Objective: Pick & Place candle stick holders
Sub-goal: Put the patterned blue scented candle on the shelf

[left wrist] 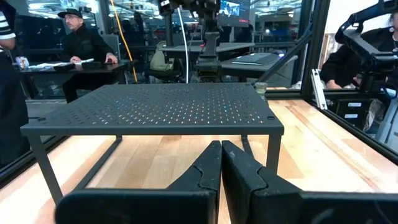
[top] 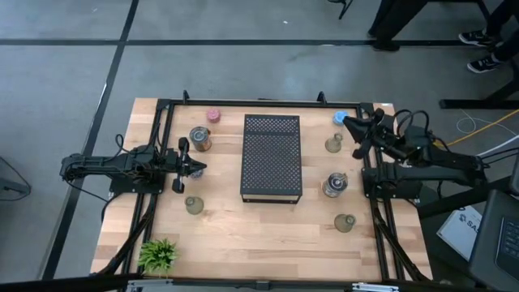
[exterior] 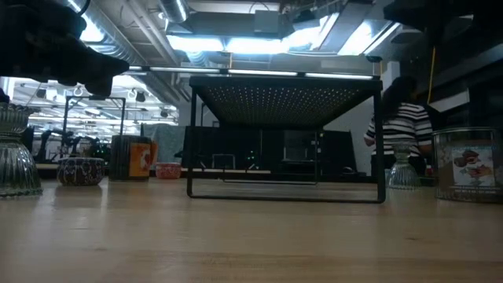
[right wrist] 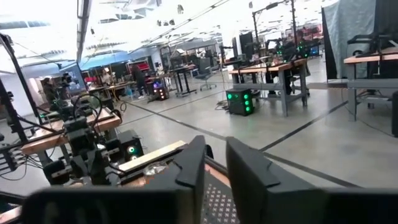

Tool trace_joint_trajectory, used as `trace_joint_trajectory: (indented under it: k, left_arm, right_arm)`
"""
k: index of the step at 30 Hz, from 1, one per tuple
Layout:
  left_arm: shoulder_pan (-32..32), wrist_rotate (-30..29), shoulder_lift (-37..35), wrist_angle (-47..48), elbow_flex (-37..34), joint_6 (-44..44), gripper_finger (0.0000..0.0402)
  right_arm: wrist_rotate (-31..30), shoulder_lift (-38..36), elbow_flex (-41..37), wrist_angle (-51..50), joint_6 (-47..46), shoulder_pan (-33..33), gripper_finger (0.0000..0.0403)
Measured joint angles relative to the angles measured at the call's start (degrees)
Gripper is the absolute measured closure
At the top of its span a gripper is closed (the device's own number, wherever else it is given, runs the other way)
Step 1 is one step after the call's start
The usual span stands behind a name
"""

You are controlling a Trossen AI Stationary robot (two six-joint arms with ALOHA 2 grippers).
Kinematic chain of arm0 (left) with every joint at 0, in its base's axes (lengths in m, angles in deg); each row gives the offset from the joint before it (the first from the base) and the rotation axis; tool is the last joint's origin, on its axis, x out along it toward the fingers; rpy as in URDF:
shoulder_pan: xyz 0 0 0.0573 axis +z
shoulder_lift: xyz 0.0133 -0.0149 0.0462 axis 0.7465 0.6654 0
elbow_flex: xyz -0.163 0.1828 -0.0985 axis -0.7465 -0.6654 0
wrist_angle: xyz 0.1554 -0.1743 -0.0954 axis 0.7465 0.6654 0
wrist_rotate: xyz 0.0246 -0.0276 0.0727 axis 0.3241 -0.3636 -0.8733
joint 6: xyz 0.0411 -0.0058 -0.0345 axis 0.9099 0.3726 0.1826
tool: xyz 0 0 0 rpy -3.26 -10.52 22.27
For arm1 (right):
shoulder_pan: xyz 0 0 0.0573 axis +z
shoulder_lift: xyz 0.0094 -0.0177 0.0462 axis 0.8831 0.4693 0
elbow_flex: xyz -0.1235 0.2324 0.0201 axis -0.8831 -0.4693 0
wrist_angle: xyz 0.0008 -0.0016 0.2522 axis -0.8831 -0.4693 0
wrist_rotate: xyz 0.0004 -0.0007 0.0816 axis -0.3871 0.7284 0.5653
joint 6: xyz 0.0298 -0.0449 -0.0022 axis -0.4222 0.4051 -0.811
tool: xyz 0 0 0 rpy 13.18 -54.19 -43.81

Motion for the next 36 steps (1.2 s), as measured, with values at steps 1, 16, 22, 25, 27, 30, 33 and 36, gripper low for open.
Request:
trace_joint_trajectory:
  k: [1,16,22,25,27,30,33,36]
  left_arm:
    - [0.0,0.0,0.0,0.0,0.0,0.0,0.0395]
    - [0.0,0.0,0.0,0.0,0.0,0.0,0.0395]
    - [0.0,0.0,0.0,0.0,0.0,0.0,0.0395]
    - [0.0,0.0,0.0,0.0,0.0,0.0,0.0395]
    - [0.0,0.0,0.0,0.0,0.0,0.0,0.0395]
    - [0.0,0.0,0.0,0.0,0.0,0.0,0.0395]
    - [0.0,0.0,0.0,0.0,0.0,0.0,0.0395]
    - [0.0,0.0,0.0,0.0,0.0,0.0,0.0395]
  right_arm:
    - [0.0,0.8,0.8,0.0,0.1,0.0,0.0312]
    - [0.0,9.4,6.1,1.1,4.3,0.0,0.0144]
    - [0.0,11.9,6.1,1.9,4.3,0.0,0.0126]
    - [0.0,13.1,6.1,1.9,4.3,0.0,0.0125]
    - [0.0,13.8,6.1,1.9,4.3,0.0,0.0125]
    - [0.0,14.7,6.1,1.9,4.3,0.0,0.0125]
    - [0.0,15.6,6.1,1.9,4.3,-0.2,0.0125]
    - [0.1,16.6,6.1,2.0,3.7,-1.3,0.0125]
